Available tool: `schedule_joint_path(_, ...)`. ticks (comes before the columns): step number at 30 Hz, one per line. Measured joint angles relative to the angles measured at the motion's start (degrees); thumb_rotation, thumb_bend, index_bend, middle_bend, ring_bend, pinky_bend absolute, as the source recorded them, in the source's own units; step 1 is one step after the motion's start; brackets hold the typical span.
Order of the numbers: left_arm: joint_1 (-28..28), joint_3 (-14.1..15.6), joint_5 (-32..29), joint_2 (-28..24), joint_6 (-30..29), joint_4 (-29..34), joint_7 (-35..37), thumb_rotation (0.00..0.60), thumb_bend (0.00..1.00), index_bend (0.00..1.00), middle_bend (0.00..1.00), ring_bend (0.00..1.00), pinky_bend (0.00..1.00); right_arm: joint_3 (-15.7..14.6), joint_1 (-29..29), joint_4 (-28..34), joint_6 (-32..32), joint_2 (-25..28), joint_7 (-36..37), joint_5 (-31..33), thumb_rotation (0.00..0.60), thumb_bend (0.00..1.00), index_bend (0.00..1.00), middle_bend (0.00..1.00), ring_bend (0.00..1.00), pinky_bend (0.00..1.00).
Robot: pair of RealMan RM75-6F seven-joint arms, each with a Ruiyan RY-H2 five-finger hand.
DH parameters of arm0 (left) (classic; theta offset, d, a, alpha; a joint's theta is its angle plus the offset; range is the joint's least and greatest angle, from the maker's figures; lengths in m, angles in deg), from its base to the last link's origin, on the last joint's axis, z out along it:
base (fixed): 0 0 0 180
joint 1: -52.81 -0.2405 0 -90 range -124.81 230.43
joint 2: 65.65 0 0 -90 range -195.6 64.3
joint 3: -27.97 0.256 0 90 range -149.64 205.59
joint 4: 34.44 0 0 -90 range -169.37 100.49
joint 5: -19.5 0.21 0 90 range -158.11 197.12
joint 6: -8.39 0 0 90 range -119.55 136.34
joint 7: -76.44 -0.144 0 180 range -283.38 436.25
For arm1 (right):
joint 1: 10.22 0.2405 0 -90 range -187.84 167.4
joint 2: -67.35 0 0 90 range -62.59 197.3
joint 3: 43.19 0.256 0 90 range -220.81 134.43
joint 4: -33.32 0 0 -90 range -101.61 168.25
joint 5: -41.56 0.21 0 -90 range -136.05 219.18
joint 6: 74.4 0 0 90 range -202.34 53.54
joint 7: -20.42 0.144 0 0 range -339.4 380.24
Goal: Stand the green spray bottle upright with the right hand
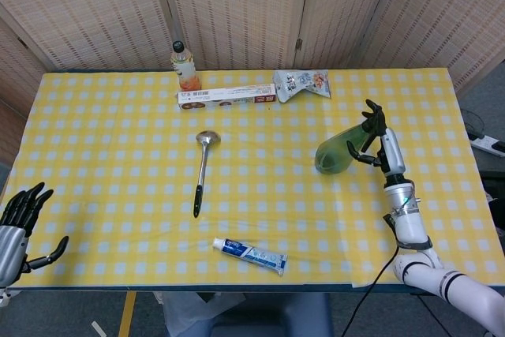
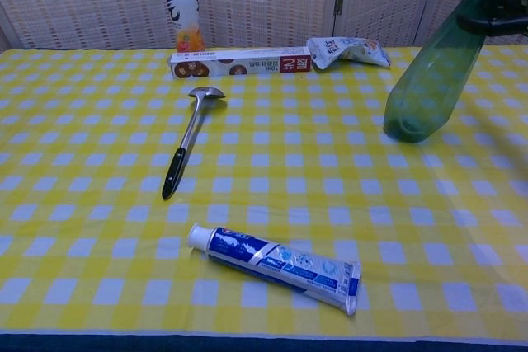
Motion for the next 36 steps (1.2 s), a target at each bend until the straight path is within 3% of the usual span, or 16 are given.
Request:
schedule_joint_path(26,-0.18,0.14,0.21,-0.29,-0.29,0.20,0.24,0.241,0.38,0.00,0.00,0.05,0.01,-0.82,-3.74,8.04,2.76,5.89,-3.35,-2.41,0.600,0.40,0.00,0.04,0.10,0.00)
schedule_joint_path(36,-0.29,0.05,0.28,-0.24,-0.63,0.17,-0.09,0.241,0.38,0.00,0.00,0.05,0.01,-4.71,-10.13,13.51,8.53,13.26,-4.04,-6.64,0.600,0.40,0.00,0.01,0.08,0.00)
